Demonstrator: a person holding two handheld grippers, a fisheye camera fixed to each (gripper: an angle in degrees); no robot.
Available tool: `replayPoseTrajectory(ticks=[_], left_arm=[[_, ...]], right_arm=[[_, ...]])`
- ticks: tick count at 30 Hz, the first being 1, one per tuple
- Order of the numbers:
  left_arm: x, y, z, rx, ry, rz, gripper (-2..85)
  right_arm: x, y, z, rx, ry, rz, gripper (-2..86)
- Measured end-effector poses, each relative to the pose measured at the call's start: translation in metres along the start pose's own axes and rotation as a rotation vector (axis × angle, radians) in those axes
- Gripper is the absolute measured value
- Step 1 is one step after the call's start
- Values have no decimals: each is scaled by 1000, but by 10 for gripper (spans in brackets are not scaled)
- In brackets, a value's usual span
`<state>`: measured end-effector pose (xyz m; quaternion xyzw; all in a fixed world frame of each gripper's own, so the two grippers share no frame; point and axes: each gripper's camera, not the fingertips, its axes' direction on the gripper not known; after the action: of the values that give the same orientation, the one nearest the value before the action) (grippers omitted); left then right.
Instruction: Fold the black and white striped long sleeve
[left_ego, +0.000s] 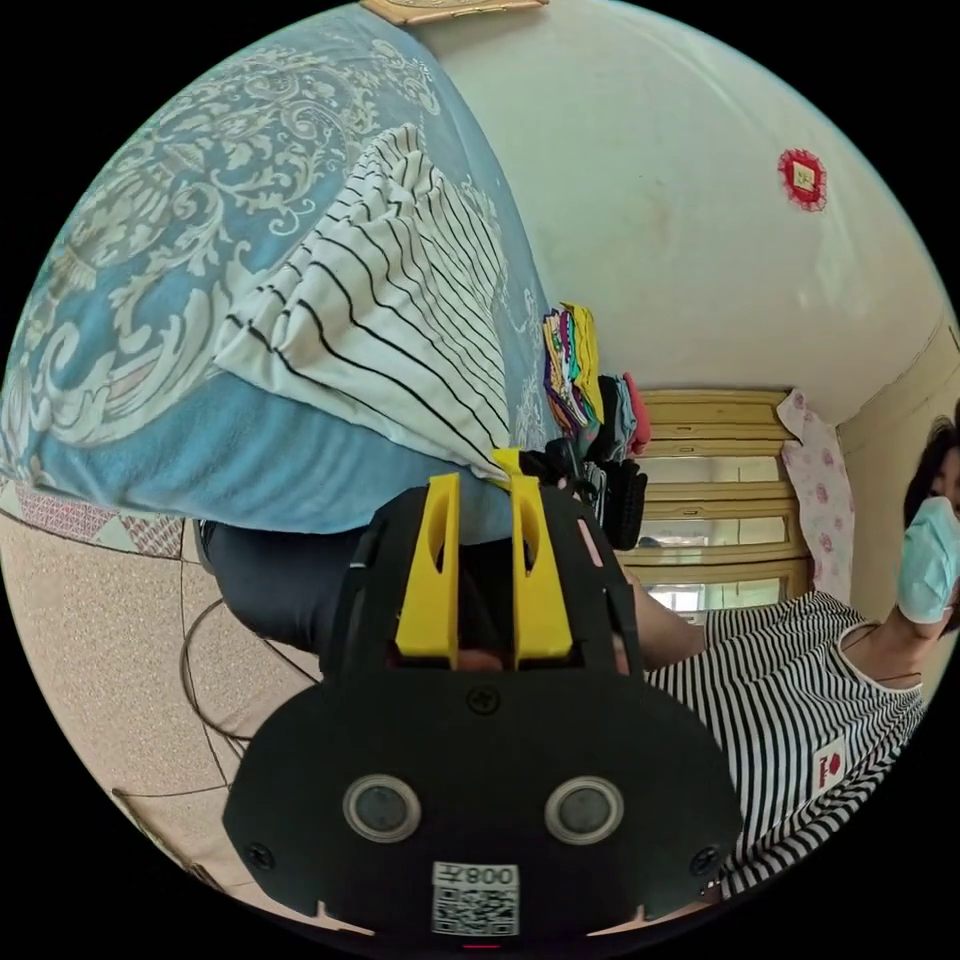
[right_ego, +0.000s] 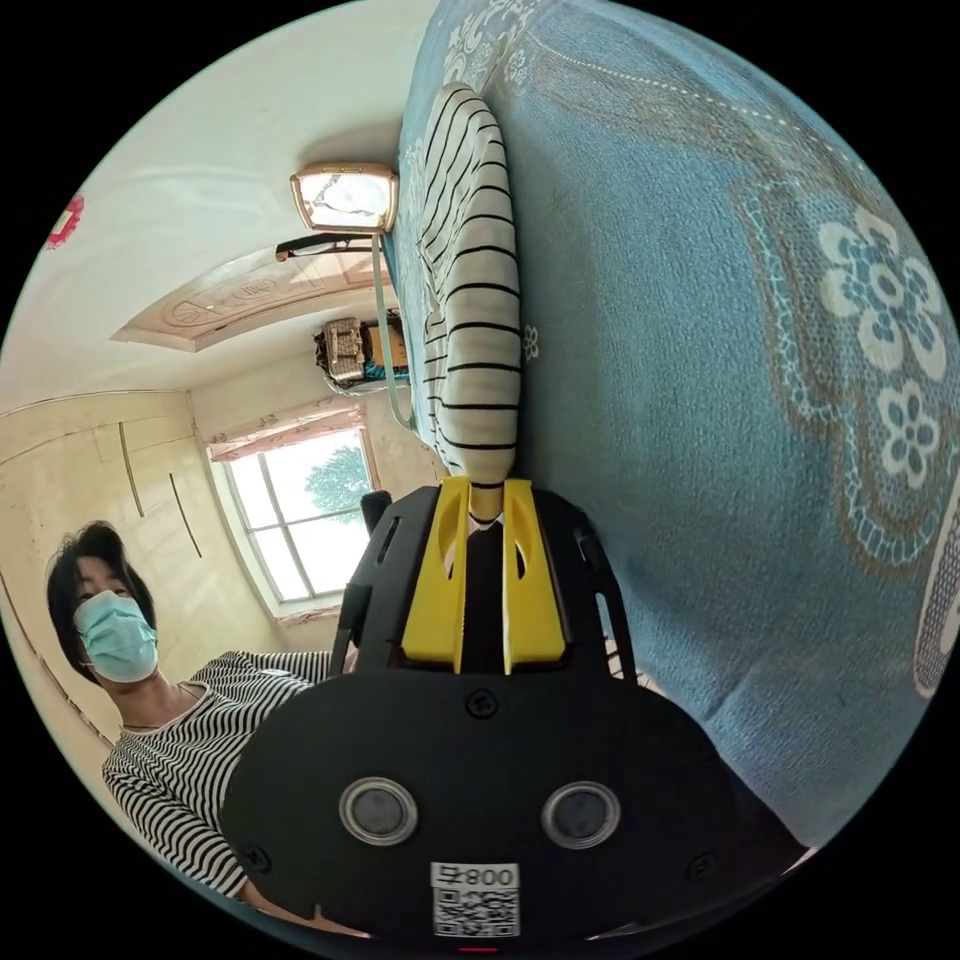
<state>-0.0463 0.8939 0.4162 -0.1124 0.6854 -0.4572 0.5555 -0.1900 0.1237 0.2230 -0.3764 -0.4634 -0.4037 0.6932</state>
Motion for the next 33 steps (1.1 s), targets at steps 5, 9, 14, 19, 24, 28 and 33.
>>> replayPoseTrajectory(ticks=[5,9,14,19,24,28,33], left_arm=[[-17,-17,25,-75,142,-92,94],[-34,-26,24,-4,215,-184,72],[-42,-30,14,27,247,-189,35],[-48,-31,6,46,284,-194,31],[-50,-34,0,40,275,-194,34],[-52,-31,-16,84,283,-190,48],[-60,-12,-47,156,248,-197,88]], right_arm=[[-40,7,-13,7,2,-31,28],[-56,8,-17,-2,-22,-35,27],[-60,16,-23,4,-51,-21,41],[-56,29,-33,62,-122,9,71],[-69,29,-20,62,-178,15,76],[-90,21,-1,20,-181,18,42],[-136,24,-4,37,-163,-27,26]])
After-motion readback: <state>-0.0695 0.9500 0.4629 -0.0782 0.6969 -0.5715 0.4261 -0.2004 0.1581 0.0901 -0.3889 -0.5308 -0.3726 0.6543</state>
